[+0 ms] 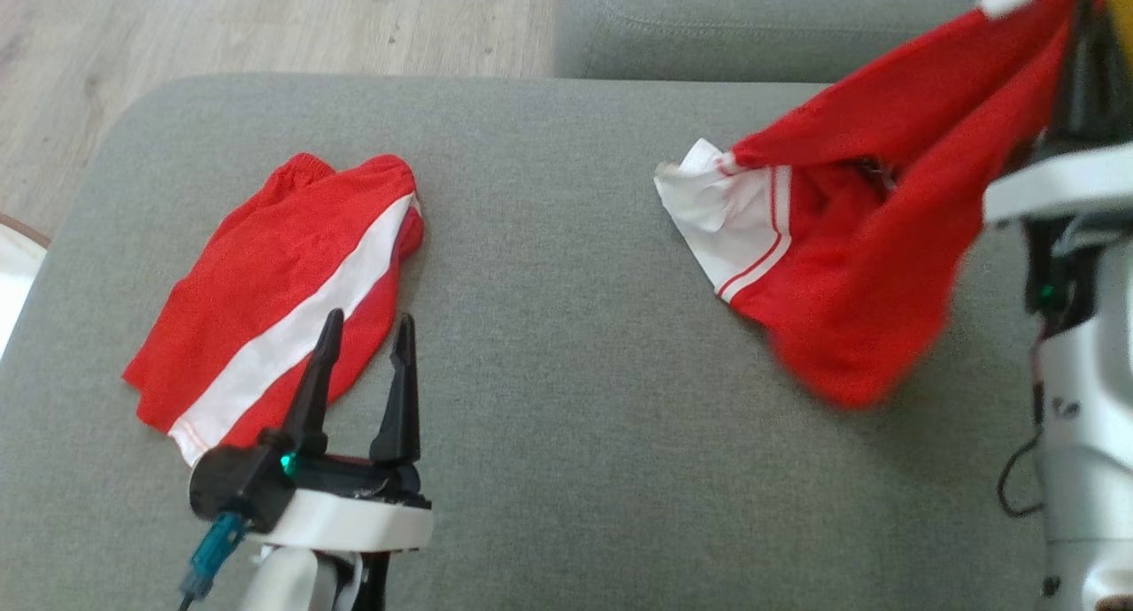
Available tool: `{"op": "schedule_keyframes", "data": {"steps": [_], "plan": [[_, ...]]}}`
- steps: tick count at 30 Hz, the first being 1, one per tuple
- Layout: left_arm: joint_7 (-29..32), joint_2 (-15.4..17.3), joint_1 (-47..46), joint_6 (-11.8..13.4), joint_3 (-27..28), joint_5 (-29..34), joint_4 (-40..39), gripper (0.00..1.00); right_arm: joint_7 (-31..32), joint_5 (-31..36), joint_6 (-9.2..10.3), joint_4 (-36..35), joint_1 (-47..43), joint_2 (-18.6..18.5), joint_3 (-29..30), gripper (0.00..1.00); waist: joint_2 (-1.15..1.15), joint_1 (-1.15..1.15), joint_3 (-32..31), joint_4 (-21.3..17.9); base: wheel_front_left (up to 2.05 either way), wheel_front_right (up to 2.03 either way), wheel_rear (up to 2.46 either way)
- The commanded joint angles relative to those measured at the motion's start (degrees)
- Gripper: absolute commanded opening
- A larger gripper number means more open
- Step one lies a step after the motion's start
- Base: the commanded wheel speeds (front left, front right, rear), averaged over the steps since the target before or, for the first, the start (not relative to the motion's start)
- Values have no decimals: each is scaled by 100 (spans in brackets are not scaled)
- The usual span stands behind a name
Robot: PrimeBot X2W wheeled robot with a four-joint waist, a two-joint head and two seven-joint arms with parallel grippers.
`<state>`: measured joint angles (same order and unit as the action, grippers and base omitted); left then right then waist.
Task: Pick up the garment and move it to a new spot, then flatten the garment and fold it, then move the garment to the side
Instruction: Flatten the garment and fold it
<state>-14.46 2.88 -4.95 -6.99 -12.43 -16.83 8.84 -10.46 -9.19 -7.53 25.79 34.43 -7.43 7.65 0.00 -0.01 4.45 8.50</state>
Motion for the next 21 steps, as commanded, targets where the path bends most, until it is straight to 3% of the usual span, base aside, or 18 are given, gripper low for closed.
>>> {"op": "schedule_keyframes", "data": {"steps": [1,3,8,14,17,21], "plan": [[-53,0,-113,47,271,-61,-226,100,185,93,4,-355,292,-17,-266,0,0,1,-59,-10,0,0,0],[-53,0,-96,49,281,-80,-235,100,296,120,4,-436,328,-22,-381,0,0,1,-73,-9,0,0,0],[-53,0,-83,70,237,-136,-257,100,682,53,4,-666,628,144,-1320,0,0,1,-174,55,0,0,0],[-53,0,-14,98,185,-160,-249,100,743,-435,4,-765,1422,404,-2310,0,0,1,-356,177,0,0,0],[-53,0,49,96,229,-140,-253,100,707,-647,4,-740,1867,440,-2399,0,0,1,-390,201,0,0,0],[-53,0,5,87,247,-149,-283,100,680,-512,4,-389,2177,428,-2057,0,0,1,-342,229,0,0,0]]}}
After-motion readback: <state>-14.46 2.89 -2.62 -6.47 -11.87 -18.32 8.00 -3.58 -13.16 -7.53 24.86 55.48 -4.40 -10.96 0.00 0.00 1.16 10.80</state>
